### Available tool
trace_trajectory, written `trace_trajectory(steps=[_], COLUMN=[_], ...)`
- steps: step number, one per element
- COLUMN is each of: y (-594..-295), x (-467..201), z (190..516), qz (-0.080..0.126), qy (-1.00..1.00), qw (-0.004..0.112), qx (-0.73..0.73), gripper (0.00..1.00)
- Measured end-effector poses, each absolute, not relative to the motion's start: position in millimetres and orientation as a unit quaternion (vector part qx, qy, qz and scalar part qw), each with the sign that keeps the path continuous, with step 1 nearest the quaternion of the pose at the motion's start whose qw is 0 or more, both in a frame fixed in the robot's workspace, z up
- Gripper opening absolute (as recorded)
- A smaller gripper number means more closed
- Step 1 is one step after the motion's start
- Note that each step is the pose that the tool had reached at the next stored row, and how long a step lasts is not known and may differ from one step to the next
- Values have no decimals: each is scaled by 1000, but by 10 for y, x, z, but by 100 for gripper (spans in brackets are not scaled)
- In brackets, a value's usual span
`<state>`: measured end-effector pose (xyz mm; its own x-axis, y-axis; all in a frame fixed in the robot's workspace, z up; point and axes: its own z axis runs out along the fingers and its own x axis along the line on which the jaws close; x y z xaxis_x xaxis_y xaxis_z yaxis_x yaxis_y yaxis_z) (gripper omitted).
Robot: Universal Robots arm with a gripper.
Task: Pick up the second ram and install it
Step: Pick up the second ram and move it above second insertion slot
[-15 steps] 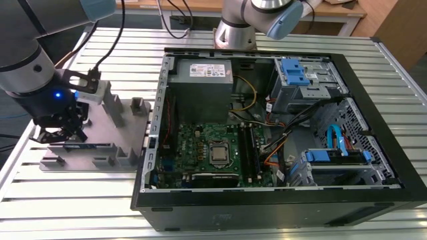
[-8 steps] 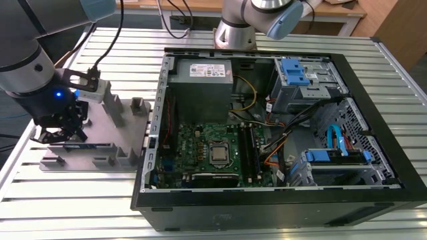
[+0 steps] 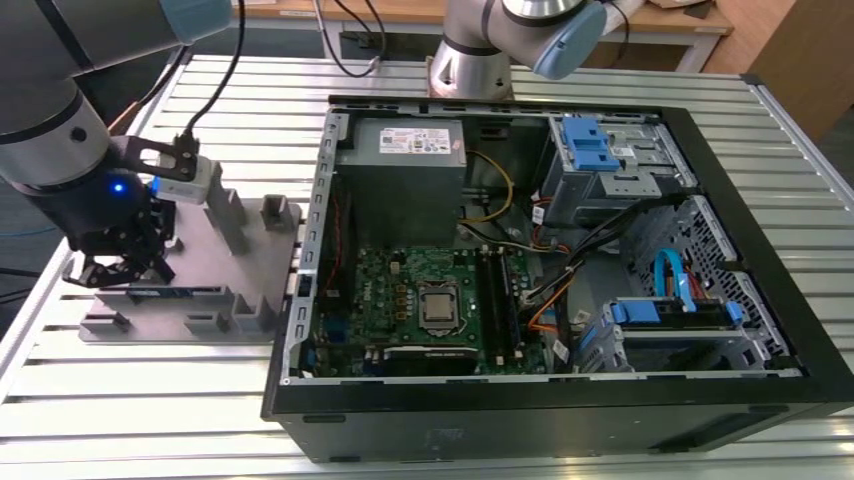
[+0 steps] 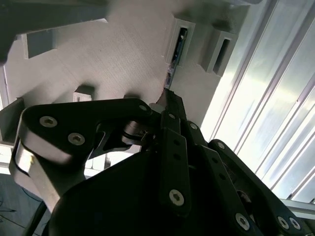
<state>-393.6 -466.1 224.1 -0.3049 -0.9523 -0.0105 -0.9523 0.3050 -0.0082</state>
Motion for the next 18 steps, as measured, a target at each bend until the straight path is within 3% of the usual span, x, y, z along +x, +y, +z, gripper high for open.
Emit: trace_trajectory(steps=[18], y=[-4661], x=[-3936], z=[2241], qz=[0], qy=[784], qw=[7], qx=[-621], gripper=[10])
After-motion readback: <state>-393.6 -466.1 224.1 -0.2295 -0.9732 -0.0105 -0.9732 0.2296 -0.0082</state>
